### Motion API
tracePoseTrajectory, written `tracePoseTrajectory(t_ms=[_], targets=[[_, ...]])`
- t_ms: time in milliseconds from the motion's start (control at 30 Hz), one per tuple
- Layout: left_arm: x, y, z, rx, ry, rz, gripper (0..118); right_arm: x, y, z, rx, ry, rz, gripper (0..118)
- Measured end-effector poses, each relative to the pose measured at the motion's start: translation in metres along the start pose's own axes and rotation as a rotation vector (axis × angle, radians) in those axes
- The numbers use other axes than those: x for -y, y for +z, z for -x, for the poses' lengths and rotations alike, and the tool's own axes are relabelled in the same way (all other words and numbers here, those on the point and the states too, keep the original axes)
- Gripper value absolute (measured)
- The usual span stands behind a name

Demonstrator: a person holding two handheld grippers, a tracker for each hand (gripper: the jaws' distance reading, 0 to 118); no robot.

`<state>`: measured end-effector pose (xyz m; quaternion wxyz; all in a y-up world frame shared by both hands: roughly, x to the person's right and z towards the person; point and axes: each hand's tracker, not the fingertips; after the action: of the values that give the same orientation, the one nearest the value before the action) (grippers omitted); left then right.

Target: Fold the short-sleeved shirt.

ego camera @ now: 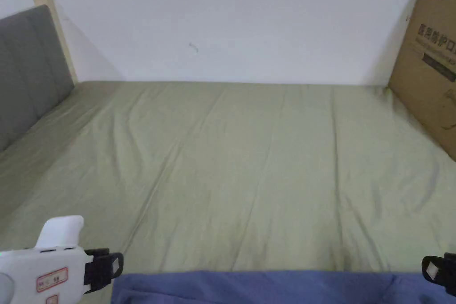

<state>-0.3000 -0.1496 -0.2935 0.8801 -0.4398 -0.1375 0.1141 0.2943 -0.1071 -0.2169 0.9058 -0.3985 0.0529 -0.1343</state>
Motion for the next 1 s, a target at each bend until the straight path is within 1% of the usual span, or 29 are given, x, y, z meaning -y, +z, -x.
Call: tracePoseTrajectory(t_ms=[33, 67, 100, 133, 200, 233, 267, 300, 333, 367, 433, 467, 500, 567, 600, 633, 667, 700, 767, 800, 833, 867, 900, 967, 1000], targets=[[0.001, -0.006, 0.020, 0.042, 0.061, 0.026, 0, -0.001, -0.001, 0.000, -0.004, 0.000, 0.007, 0], [0.009, -0.011, 0.027, 0.130, 0.130, 0.061, 0, -0.001, -0.004, -0.001, -0.008, -0.004, 0.016, 0], [0.014, -0.022, 0.049, 0.227, 0.224, 0.102, 2, -0.001, -0.008, -0.004, -0.013, -0.012, 0.029, 0], [0.017, -0.030, 0.067, 0.293, 0.301, 0.137, 12, -0.001, -0.011, -0.006, -0.015, -0.020, 0.039, 0], [0.039, -0.047, 0.087, 0.428, 0.409, 0.161, 45, -0.002, -0.016, -0.008, -0.017, -0.037, 0.057, 0], [0.045, -0.056, 0.093, 0.475, 0.440, 0.169, 75, -0.001, -0.019, -0.008, -0.017, -0.043, 0.063, 0], [0.051, -0.066, 0.098, 0.505, 0.466, 0.180, 100, -0.001, -0.020, -0.009, -0.017, -0.048, 0.067, 0], [0.058, -0.079, 0.099, 0.532, 0.496, 0.199, 118, -0.001, -0.023, -0.010, -0.018, -0.053, 0.074, 0], [0.058, -0.096, 0.126, 0.564, 0.516, 0.212, 117, -0.001, -0.025, -0.010, -0.017, -0.054, 0.082, 0], [0.060, -0.107, 0.131, 0.635, 0.541, 0.179, 118, 0.000, -0.026, -0.005, -0.013, -0.051, 0.090, 0], [0.063, -0.126, 0.137, 0.753, 0.650, 0.137, 118, 0.000, -0.029, -0.004, -0.009, -0.041, 0.108, 0], [0.064, -0.122, 0.107, 0.831, 0.693, 0.121, 118, 0.000, -0.030, -0.004, -0.005, -0.032, 0.118, 0], [0.065, -0.131, 0.100, 0.878, 0.714, 0.132, 118, 0.001, -0.030, 0.001, -0.002, -0.025, 0.127, 0], [0.066, -0.149, 0.076, 0.934, 0.665, 0.224, 118, 0.001, -0.031, 0.003, -0.002, -0.012, 0.138, 0], [0.066, -0.156, 0.070, 0.949, 0.635, 0.245, 116, 0.000, -0.030, 0.003, -0.003, -0.007, 0.141, 0], [0.066, -0.157, 0.062, 0.947, 0.604, 0.252, 97, 0.001, -0.030, 0.006, -0.004, -0.003, 0.143, 0], [0.066, -0.158, 0.057, 0.911, 0.588, 0.241, 55, 0.001, -0.030, 0.007, -0.005, 0.000, 0.145, 0], [0.068, -0.162, 0.055, 0.817, 0.590, 0.249, 6, 0.001, -0.030, 0.007, -0.007, 0.001, 0.144, 0], [0.076, -0.174, 0.047, 0.506, 0.558, 0.346, 7, 0.001, -0.029, 0.010, -0.016, -0.005, 0.143, 0], [0.074, -0.160, 0.044, 0.569, 0.611, 0.348, 7, 0.002, -0.028, 0.010, -0.023, -0.010, 0.144, 0], [0.064, -0.153, 0.030, 0.657, 0.587, 0.280, 7, 0.003, -0.028, 0.010, -0.025, -0.012, 0.145, 0], [0.055, -0.141, 0.017, 0.564, 0.460, 0.252, 7, 0.003, -0.027, 0.010, -0.029, -0.015, 0.144, 0], [0.048, -0.128, 0.006, 0.469, 0.331, 0.262, 7, 0.003, -0.026, 0.012, -0.032, -0.017, 0.143, 0], [0.035, -0.100, -0.014, 0.370, 0.221, 0.259, 7, 0.003, -0.023, 0.011, -0.040, -0.019, 0.136, 0], [0.023, -0.110, 0.038, 0.271, 0.168, 0.249, 7, 0.002, -0.021, 0.011, -0.043, -0.017, 0.129, 0]])
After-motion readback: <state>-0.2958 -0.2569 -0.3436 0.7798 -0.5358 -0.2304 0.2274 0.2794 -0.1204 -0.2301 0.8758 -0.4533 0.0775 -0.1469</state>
